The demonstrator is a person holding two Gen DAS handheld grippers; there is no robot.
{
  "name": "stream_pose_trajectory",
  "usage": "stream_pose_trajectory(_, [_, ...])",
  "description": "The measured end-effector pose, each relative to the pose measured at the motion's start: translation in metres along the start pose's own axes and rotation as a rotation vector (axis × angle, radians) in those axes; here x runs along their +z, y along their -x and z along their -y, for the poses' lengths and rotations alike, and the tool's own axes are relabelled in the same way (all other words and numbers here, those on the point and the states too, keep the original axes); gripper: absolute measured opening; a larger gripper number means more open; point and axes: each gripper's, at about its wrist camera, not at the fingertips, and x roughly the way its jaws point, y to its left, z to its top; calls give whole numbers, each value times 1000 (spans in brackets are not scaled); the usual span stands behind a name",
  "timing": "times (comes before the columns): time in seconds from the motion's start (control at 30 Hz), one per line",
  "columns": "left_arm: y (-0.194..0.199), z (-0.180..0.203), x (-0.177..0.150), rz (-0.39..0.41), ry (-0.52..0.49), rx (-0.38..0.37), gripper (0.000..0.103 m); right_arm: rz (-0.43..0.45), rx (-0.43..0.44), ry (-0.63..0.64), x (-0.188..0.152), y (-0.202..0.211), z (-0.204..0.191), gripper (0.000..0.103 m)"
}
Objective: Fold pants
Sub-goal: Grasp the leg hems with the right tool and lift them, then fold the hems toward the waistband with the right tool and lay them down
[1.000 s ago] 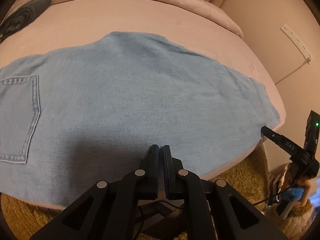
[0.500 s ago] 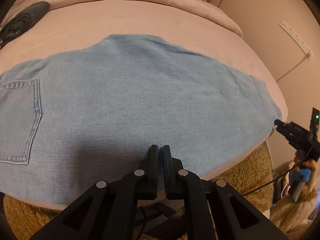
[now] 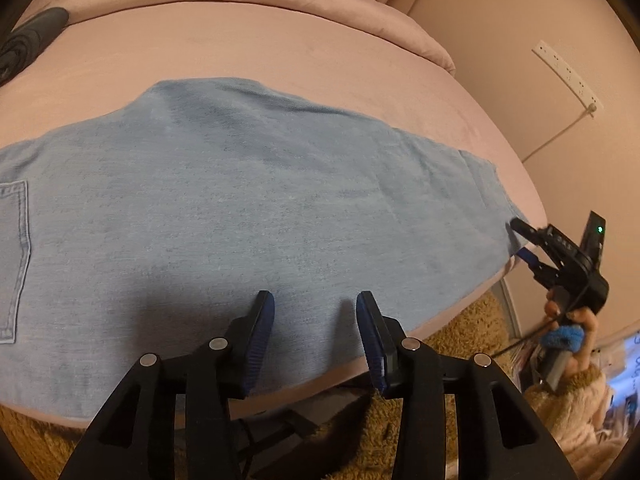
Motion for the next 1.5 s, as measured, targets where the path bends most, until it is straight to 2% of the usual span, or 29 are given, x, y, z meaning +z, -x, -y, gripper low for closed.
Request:
stream_pose_trajectory(0.07, [0,-1,3,-3,13,-17,41,30,0,8,1,-3,-3,56])
stream_pose_trajectory(0.13, [1,-4,8,-12,38,-53,41,47,-36,6,4,-3,-9,34])
stream_pose_trajectory(0.17, [2,-4,10,-14,47,-72,41,61,-46,15,6,-1,-14,18])
stream_pose_trajectory(0.2, [4,-4,14,-14,54,-96,41,64,-27,23,10,1,-16,16])
stream_pose_trajectory(0.33, [14,6,34,22,41,-142,41,155,57,146,6,27,-60,15])
stream_pose_trajectory(0.43, [22,20,58,71,29,-180,42,166,151,313,-12,40,-112,14])
stream_pose_trajectory(0.5, [22,26,71,84,28,-200,55,122,193,424,-33,37,-145,14])
stream_pose_trajectory(0.57, [19,33,82,92,25,-238,58,86,222,484,-50,30,-163,14])
stream_pose_trajectory(0.67, [3,36,92,43,38,-278,58,18,248,557,-77,11,-183,14])
stream_pose_trajectory(0.8, [-18,41,99,-19,55,-259,58,-41,286,581,-97,6,-186,14])
stream_pose_trajectory(0.87, [-21,40,101,-29,60,-305,58,-54,290,607,-103,7,-190,14])
stream_pose_trajectory(0.9, [-23,40,102,-29,66,-315,53,-59,286,625,-106,6,-193,14])
stream_pose_trajectory(0.93, [-26,39,102,-32,78,-297,41,-61,285,630,-106,6,-194,14])
stream_pose_trajectory(0.97, [-27,38,102,-50,79,-255,12,-65,285,634,-108,6,-195,14])
stream_pose_trajectory(1.0, [-28,36,102,-61,83,-219,8,-70,285,637,-109,6,-197,14])
stream_pose_trajectory(1.1, [-9,29,98,-3,81,-203,7,-76,301,642,-109,11,-202,15])
stream_pose_trajectory(1.27, [32,15,88,91,23,-108,7,-93,417,671,-109,14,-227,15])
stream_pose_trajectory(1.37, [29,-10,86,73,45,-54,7,-133,455,690,-120,6,-244,15])
stream_pose_trajectory(1.5, [8,-36,77,19,75,43,7,-219,443,705,-137,-25,-258,15])
